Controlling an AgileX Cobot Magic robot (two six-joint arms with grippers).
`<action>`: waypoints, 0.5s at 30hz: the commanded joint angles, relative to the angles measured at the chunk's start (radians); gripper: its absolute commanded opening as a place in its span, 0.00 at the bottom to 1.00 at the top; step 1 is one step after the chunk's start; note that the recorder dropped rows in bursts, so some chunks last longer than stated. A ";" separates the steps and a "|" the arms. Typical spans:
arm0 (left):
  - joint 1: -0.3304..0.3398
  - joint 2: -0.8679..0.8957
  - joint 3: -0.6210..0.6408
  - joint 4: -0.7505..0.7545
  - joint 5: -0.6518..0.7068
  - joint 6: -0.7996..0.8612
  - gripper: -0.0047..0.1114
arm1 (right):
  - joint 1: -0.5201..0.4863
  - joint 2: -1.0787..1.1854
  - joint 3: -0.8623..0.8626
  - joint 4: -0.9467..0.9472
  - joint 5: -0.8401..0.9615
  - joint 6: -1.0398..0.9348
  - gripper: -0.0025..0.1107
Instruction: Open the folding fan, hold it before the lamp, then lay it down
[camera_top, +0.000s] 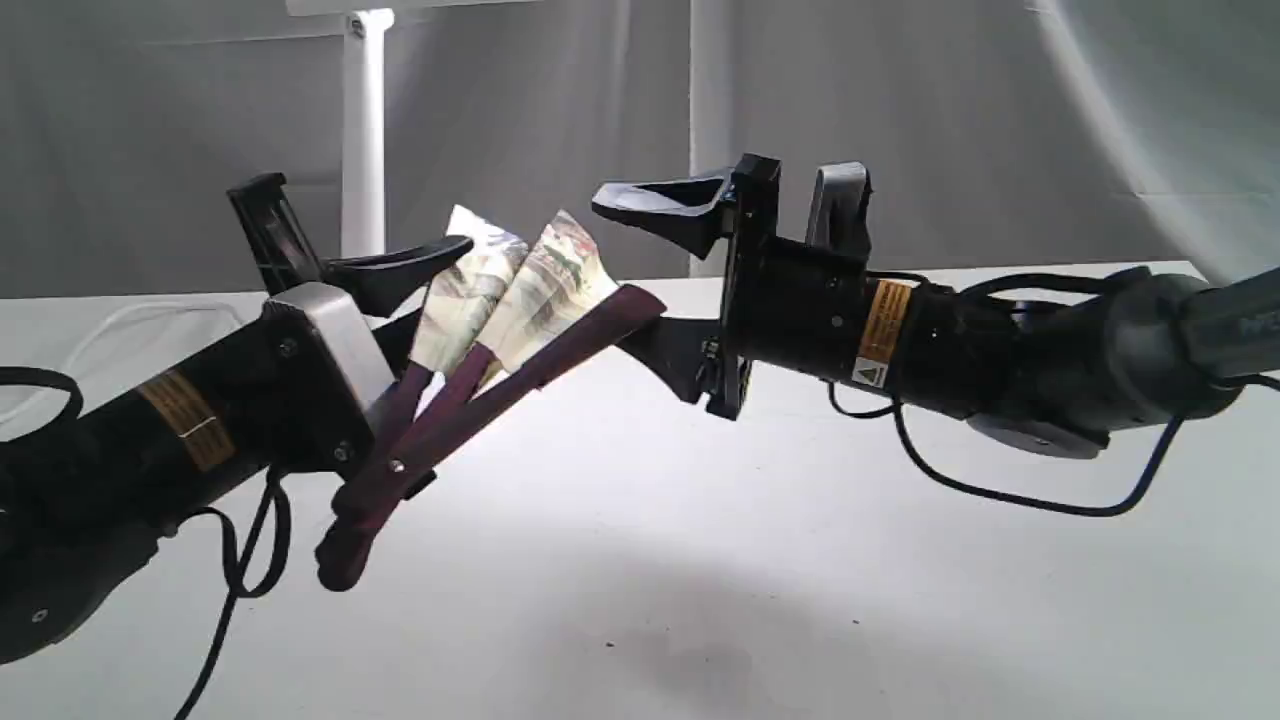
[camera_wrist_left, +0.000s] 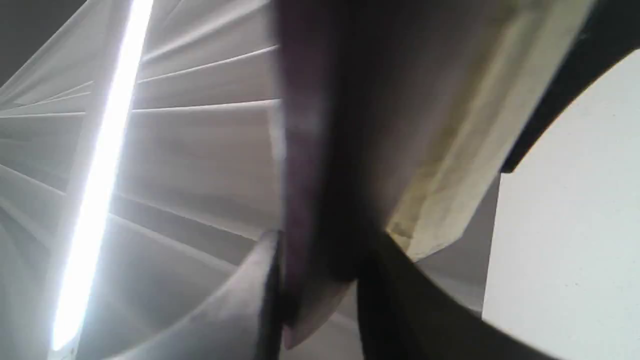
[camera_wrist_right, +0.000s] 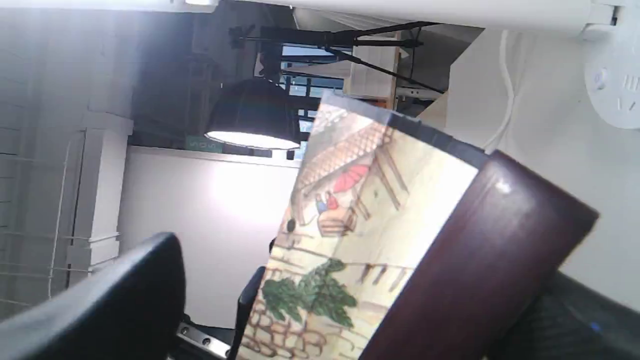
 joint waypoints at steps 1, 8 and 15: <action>-0.005 0.000 -0.005 -0.006 -0.002 -0.006 0.04 | 0.001 -0.003 -0.007 -0.009 -0.013 -0.006 0.63; -0.005 0.000 -0.005 -0.006 0.001 -0.015 0.04 | 0.022 -0.003 -0.007 -0.023 -0.013 -0.006 0.57; -0.005 0.000 -0.005 -0.006 0.001 -0.017 0.04 | 0.082 -0.003 -0.007 0.132 -0.013 -0.006 0.60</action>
